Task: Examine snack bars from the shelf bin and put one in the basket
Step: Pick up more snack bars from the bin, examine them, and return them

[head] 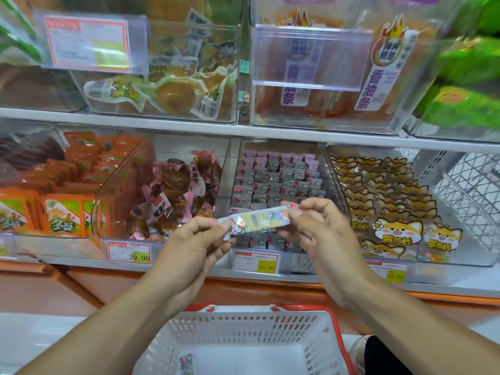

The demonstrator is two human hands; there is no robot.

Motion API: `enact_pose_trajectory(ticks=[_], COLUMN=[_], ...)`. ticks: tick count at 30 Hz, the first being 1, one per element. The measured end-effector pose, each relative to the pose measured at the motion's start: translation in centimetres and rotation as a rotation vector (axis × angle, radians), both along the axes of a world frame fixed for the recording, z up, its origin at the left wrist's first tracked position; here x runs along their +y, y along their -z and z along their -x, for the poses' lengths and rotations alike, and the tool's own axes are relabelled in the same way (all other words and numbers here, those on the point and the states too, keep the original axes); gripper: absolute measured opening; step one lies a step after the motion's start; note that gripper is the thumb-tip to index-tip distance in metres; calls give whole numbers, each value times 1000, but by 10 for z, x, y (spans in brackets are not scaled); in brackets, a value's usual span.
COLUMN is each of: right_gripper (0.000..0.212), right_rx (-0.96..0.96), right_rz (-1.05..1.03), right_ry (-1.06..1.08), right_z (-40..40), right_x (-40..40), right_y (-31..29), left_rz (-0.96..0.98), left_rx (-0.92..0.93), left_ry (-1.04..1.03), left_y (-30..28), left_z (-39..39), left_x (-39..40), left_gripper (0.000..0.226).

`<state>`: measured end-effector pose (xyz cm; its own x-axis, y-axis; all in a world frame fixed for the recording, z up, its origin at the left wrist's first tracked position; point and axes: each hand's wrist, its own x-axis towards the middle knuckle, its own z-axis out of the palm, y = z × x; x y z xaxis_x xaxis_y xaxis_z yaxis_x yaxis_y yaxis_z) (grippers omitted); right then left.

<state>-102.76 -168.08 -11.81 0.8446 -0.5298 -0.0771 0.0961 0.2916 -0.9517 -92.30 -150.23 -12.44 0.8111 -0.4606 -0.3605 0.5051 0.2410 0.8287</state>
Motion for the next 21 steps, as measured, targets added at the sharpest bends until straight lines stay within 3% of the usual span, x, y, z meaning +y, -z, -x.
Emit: enact_pose_trajectory(ticks=[3, 6, 11, 15, 21], right_gripper=[40, 37, 31, 32, 43], right_rx=[-14, -1, 19, 69, 140], right_rz=[220, 372, 61, -40, -22], right_ry=[-127, -186, -131, -95, -139], right_z=[2, 3, 1, -2, -5], right_x=[1, 5, 7, 10, 8], right_y=[-4, -4, -10, -9, -10], left_rz=[-6, 14, 33, 12, -103], left_rx=[30, 7, -170, -335, -378], left_ry=[-33, -76, 6, 91, 19], left_y=[1, -1, -6, -9, -1], left_z=[0, 0, 2, 9, 6], left_x=[1, 3, 7, 8, 6], left_gripper=[17, 10, 28, 35, 14])
